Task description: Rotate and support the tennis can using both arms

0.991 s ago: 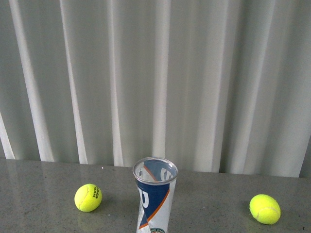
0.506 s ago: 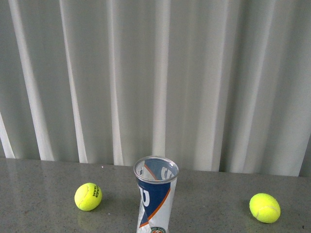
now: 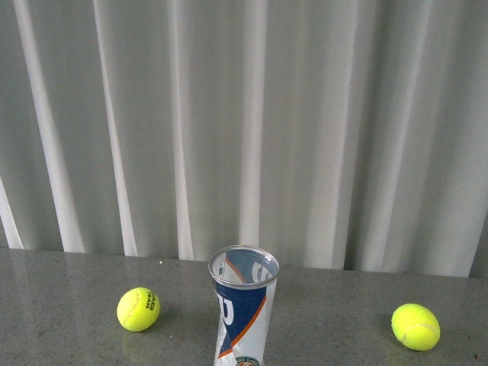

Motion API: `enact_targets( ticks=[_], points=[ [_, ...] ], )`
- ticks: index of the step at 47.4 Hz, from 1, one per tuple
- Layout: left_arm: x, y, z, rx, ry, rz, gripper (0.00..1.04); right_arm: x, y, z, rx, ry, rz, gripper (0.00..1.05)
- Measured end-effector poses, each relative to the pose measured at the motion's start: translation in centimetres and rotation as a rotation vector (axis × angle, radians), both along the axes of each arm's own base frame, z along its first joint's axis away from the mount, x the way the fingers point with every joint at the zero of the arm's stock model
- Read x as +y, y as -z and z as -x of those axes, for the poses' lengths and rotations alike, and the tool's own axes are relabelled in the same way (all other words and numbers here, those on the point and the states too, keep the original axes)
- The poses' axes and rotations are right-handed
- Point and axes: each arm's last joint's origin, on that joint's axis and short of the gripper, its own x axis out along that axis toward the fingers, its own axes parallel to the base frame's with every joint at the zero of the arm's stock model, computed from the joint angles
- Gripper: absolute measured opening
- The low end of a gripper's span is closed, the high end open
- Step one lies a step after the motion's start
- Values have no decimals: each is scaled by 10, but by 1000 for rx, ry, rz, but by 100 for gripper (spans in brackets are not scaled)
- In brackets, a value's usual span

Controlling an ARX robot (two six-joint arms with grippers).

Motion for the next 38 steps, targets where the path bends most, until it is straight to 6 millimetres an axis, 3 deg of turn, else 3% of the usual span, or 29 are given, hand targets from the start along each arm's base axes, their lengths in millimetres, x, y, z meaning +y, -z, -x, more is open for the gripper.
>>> enact_targets(
  ticks=[10,17,32,34,38],
  points=[
    [0,1,8,-11,1,1,5,0,0,0,0,0,0,98],
    [0,1,8,-11,1,0,36,0,0,0,0,0,0,98],
    [0,1,8,-11,1,0,86,0,0,0,0,0,0,98],
    [0,1,8,-11,1,0,97,0,0,0,0,0,0,98],
    [0,1,8,-11,1,0,98,0,0,0,0,0,0,98]
  ],
)
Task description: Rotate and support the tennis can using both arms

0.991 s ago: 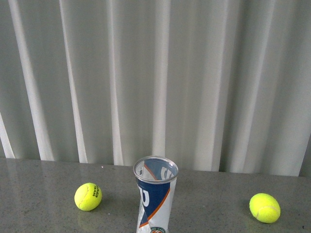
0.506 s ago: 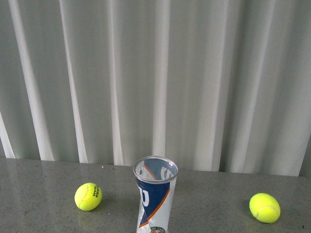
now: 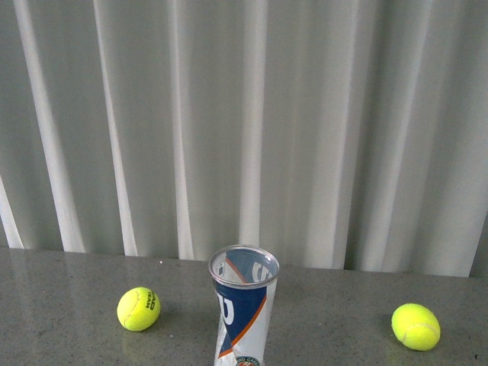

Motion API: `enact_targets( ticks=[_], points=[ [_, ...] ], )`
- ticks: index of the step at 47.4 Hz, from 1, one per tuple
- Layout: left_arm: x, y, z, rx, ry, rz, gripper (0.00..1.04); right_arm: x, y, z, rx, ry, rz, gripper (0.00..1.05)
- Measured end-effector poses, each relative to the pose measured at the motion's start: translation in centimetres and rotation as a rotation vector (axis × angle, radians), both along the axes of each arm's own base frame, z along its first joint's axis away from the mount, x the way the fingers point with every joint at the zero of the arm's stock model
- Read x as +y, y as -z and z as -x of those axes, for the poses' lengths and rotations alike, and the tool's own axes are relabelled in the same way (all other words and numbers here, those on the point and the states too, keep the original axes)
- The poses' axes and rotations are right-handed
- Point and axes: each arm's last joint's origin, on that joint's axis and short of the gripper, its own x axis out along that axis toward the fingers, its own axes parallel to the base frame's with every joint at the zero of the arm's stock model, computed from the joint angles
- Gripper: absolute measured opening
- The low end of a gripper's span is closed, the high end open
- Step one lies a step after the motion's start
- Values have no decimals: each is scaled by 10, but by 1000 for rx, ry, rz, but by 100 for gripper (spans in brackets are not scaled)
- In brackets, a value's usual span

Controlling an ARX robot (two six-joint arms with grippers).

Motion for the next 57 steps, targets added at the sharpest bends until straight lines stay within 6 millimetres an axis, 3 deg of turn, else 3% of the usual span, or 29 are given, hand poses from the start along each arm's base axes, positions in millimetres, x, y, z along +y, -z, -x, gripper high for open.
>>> enact_targets(
  ticks=[57],
  points=[
    [0,0,0,0,0,0,98,0,0,0,0,0,0,98]
  ],
)
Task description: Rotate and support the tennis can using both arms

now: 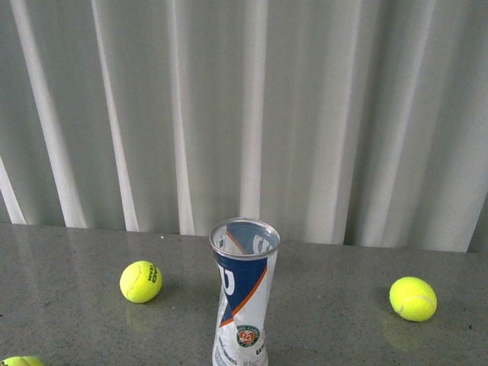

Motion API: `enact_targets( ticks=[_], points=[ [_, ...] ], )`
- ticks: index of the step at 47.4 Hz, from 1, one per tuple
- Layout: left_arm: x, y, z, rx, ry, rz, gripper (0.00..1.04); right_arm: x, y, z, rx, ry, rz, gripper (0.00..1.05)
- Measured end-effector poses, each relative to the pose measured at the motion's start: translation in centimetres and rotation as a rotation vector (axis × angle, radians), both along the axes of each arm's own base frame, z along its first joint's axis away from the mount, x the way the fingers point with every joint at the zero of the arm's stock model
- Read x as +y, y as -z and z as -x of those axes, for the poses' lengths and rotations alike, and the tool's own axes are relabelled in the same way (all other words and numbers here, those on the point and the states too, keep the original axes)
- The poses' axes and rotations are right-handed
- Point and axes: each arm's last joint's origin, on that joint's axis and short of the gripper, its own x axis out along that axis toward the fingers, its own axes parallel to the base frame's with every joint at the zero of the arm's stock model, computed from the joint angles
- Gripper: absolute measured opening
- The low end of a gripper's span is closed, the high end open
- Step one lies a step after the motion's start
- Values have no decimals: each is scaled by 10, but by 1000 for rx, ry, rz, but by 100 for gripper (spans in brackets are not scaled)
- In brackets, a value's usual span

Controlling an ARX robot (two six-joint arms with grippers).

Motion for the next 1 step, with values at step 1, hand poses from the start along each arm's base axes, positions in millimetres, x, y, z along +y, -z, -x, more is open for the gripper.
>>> enact_targets(
  ticks=[1],
  points=[
    [0,0,0,0,0,0,98,0,0,0,0,0,0,98]
  ],
)
